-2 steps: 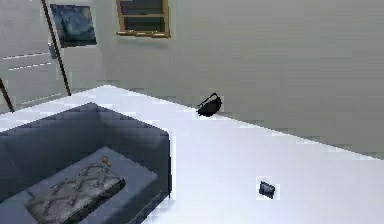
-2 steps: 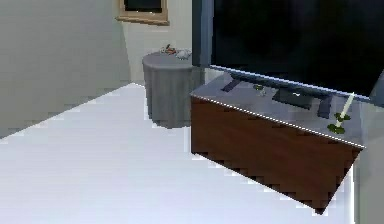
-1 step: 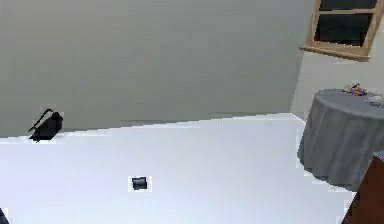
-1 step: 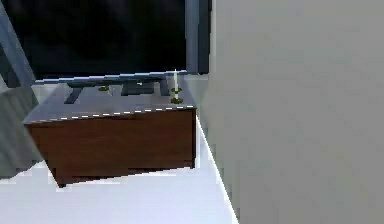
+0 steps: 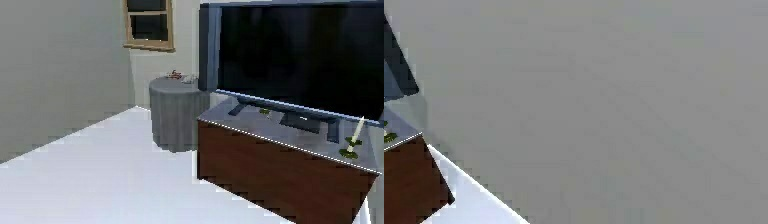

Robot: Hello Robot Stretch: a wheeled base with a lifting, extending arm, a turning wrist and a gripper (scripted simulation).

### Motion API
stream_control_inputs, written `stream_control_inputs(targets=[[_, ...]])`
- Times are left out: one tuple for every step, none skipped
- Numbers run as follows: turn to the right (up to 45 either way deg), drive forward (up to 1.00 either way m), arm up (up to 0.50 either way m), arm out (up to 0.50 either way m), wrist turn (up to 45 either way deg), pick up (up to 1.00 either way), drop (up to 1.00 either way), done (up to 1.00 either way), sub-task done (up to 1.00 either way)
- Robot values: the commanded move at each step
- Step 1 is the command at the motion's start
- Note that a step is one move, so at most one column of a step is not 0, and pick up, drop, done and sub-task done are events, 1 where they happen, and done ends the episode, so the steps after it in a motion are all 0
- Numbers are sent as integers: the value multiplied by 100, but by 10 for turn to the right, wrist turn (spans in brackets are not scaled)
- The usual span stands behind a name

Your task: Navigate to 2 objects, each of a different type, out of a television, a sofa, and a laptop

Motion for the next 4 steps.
stream_control_inputs(targets=[[330, 0, 0, 0, 0, 0, 0, 0, 0], [0, 90, 0, 0, 0, 0, 0, 0, 0], [-150, 0, 0, 0, 0, 0, 0, 0, 0], [0, 0, 0, 0, 0, 0, 0, 100, 0]])
